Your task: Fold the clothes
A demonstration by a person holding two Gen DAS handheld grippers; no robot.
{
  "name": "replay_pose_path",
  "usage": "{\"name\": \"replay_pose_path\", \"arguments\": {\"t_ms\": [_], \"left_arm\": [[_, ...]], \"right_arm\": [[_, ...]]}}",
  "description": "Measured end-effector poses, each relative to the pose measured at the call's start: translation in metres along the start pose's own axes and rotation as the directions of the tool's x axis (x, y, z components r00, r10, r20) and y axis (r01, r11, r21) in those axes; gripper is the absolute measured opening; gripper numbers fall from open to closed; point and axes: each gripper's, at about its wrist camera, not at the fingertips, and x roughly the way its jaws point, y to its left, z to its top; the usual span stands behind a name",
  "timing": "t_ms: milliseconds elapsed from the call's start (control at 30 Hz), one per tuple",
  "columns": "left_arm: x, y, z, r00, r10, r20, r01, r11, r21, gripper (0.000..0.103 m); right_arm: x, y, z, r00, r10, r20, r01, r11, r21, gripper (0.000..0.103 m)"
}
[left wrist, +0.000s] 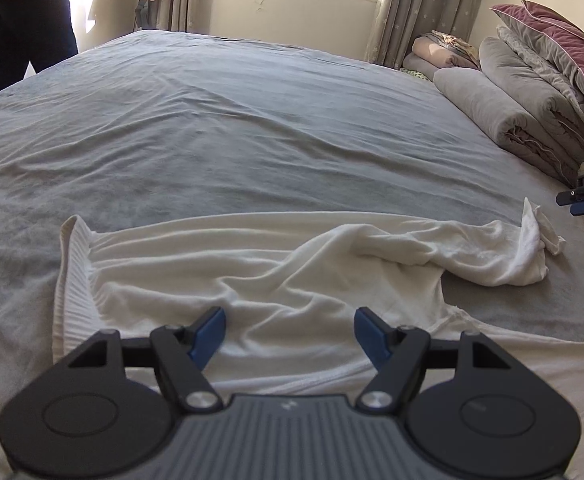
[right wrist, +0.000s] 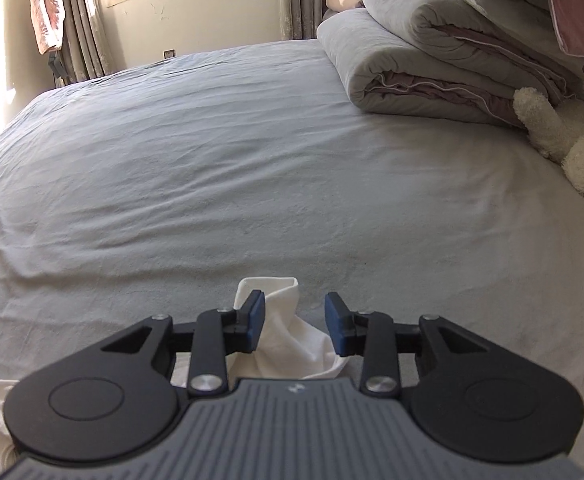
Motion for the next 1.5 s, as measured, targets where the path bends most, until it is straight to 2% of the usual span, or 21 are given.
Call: {"name": "replay_pose_path", "arguments": {"t_ms": [167,367,567,600,633,700,733,800,933,1133,1167,1200,1333,1500], "left_arm": [[0.000,-0.002,0.000,1.000,0.003,0.001,-0.003,1.000,0.005,0.072],[0.001,-0.004,-0.001,1.000,0.011,0.000,-0.011,1.000,0.019,0.072],[0.003,-0.004,-0.001,1.000,0.019,0.001,-0.019,0.999,0.027,0.072],[0.003,-0.004,-0.001,1.000,0.020,0.003,-0.020,0.999,0.029,0.072],[0.004,-0.005,-0.002,1.000,0.021,0.004,-0.021,0.999,0.032,0.072],[0.004,-0.005,-0.002,1.000,0.022,0.006,-0.023,0.999,0.037,0.072],[0.004,-0.005,-0.002,1.000,0.023,0.007,-0.023,0.999,0.038,0.072],[0.004,-0.005,-0.002,1.000,0.023,0.008,-0.023,0.999,0.040,0.072],[0.005,-0.005,-0.002,1.000,0.029,0.011,-0.029,0.999,0.043,0.072],[0.010,-0.009,-0.001,0.999,0.039,0.018,-0.040,0.998,0.049,0.072],[0.010,-0.010,-0.002,0.999,0.041,0.019,-0.042,0.998,0.052,0.072],[0.011,-0.010,-0.002,0.999,0.042,0.019,-0.043,0.997,0.057,0.072],[0.011,-0.010,-0.001,0.999,0.041,0.019,-0.042,0.997,0.060,0.072],[0.010,-0.010,-0.001,0.999,0.039,0.019,-0.040,0.997,0.063,0.072]], "right_arm": [[-0.004,-0.005,-0.021,0.997,0.049,-0.063,-0.049,0.999,0.012,0.037],[-0.005,0.011,-0.033,0.998,0.068,-0.014,-0.069,0.992,-0.103,0.037],[0.022,0.023,-0.036,0.998,0.049,-0.025,-0.053,0.984,-0.172,0.036],[0.027,0.024,-0.037,0.999,0.036,-0.025,-0.040,0.981,-0.187,0.034],[0.030,0.025,-0.038,1.000,0.020,-0.020,-0.024,0.979,-0.201,0.022],[0.034,0.021,-0.037,1.000,-0.002,-0.010,0.000,0.977,-0.213,0.007],[0.034,0.017,-0.035,1.000,-0.005,-0.006,0.004,0.978,-0.209,0.006],[0.031,0.007,-0.028,1.000,0.009,0.008,-0.007,0.985,-0.174,0.005],[0.030,-0.020,-0.003,0.999,-0.012,0.036,0.016,0.996,-0.089,0.005],[0.034,-0.059,0.030,0.994,-0.083,0.066,0.079,0.995,0.053,0.005],[0.033,-0.063,0.032,0.993,-0.090,0.075,0.084,0.994,0.076,0.006],[0.032,-0.068,0.035,0.992,-0.097,0.083,0.089,0.991,0.098,0.014],[0.025,-0.086,0.032,0.994,-0.071,0.089,0.056,0.985,0.164,0.015],[0.027,-0.106,0.011,0.999,-0.033,0.040,0.024,0.979,0.203,0.015]]}}
